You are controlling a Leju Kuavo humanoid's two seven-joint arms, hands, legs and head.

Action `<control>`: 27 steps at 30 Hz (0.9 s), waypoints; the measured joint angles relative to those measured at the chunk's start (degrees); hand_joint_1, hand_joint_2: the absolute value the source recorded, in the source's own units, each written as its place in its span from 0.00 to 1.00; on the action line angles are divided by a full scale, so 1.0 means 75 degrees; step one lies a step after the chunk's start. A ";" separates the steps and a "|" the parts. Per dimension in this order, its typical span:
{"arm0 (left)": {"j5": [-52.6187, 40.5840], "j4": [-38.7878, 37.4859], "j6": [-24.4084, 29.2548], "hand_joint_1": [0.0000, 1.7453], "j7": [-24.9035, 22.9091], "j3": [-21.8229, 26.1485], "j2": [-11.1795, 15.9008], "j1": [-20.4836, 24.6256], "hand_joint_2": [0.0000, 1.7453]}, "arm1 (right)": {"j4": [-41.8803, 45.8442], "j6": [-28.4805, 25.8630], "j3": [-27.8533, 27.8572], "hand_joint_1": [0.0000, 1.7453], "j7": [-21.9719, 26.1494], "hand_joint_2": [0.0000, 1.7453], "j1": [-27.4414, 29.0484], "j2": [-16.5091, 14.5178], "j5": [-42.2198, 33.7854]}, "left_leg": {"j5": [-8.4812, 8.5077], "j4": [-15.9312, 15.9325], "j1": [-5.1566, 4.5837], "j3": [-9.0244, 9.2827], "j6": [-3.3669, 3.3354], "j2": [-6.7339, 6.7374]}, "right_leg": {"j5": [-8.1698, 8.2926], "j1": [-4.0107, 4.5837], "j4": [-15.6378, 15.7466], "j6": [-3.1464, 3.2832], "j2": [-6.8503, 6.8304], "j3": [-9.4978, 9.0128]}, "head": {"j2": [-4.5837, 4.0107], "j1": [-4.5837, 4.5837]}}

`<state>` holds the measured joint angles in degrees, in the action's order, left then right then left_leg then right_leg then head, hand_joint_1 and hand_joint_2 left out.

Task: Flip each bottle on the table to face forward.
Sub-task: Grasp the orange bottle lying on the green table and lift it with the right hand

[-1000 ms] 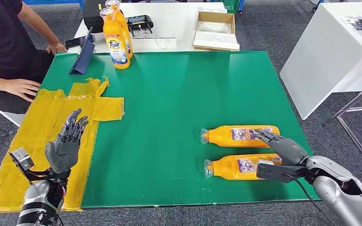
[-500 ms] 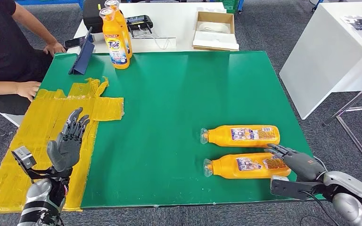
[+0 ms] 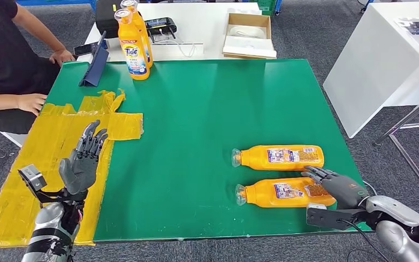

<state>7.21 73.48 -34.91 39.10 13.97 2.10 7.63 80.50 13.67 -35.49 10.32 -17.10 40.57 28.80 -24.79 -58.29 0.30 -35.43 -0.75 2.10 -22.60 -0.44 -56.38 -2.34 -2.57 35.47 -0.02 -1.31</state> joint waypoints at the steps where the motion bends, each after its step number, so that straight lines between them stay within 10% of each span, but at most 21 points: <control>1: -0.0003 -0.0004 0.0001 0.00 0.0000 -0.0009 -0.0004 0.0015 0.00 | -0.0049 -0.0001 -0.0031 0.00 0.0005 1.00 -0.0028 -0.0030 0.0029 | 0.0000 0.0000 0.0000 0.0000 0.0000 0.0000 | 0.0000 0.0000 0.0000 0.0000 0.0000 0.0000 | 0.0000 0.0000; 24: -0.0081 -0.0031 -0.0036 0.00 0.0027 -0.0183 -0.0085 -0.0039 0.00 | -0.1357 -0.0302 -0.0730 0.00 0.0033 1.00 -0.0408 -0.0995 0.0855 | -0.0001 0.0000 0.0001 0.0005 0.0000 0.0003 | -0.0001 0.0001 0.0002 0.0001 0.0002 -0.0003 | 0.0000 0.0000; 27: -0.0092 -0.0083 -0.0057 0.00 0.0030 -0.0202 -0.0094 0.0019 0.00 | -0.1831 -0.0295 -0.0936 0.69 0.0006 1.00 -0.0641 -0.1240 0.1210 | -0.0004 0.0001 0.0010 0.0025 0.0004 0.0020 | -0.0002 0.0009 0.0005 0.0003 0.0018 -0.0014 | 0.0000 0.0003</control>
<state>6.52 72.86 -35.33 39.33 12.45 1.39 7.77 66.77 11.46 -42.51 10.37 -21.91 31.27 37.87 -24.82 -58.29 0.38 -35.24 -0.72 2.25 -22.62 -0.37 -56.34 -2.32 -2.44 35.37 -0.02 -1.29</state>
